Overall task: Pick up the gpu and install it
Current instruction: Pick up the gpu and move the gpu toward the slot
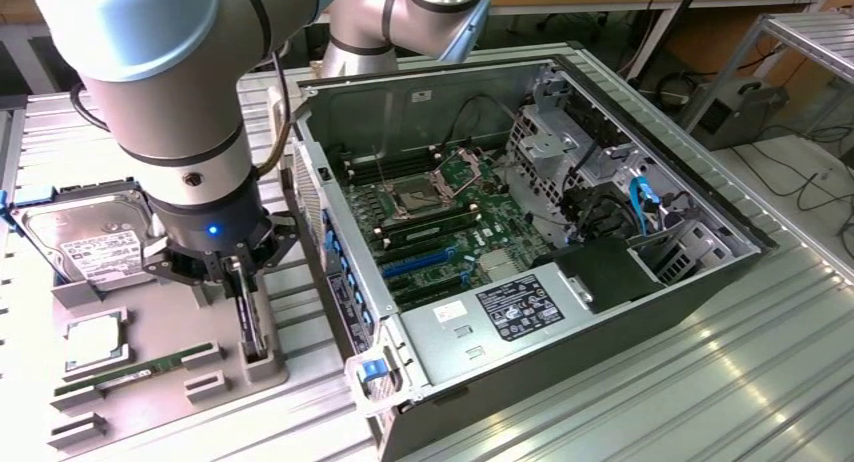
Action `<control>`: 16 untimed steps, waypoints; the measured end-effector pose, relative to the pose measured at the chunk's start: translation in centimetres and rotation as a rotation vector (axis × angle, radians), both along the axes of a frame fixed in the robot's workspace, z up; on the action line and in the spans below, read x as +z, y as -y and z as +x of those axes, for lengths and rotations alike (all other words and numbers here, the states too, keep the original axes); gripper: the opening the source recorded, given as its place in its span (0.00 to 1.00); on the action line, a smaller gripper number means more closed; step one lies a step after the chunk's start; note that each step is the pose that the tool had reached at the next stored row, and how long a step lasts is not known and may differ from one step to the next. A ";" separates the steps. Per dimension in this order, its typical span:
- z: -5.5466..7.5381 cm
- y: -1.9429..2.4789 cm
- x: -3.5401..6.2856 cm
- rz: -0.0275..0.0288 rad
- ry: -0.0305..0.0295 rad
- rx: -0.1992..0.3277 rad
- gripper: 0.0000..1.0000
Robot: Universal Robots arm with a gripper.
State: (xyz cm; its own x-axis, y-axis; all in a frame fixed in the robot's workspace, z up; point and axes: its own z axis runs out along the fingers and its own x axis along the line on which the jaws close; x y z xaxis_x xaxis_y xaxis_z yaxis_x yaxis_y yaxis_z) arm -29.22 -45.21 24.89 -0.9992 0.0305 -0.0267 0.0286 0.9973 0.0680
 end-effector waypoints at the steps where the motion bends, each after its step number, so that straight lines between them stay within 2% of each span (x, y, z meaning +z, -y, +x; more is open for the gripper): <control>1: 0.0 0.00 0.13 0.0000 -0.0004 0.001 0.26; 4: 0.0 0.00 0.75 0.0000 -0.0018 0.004 0.26; 8: 0.1 0.02 2.09 0.0002 -0.0037 0.006 0.26; 13: 0.1 0.06 3.99 0.0001 -0.0069 0.007 0.26; 16: 0.2 0.13 5.54 0.0003 -0.0100 0.007 0.26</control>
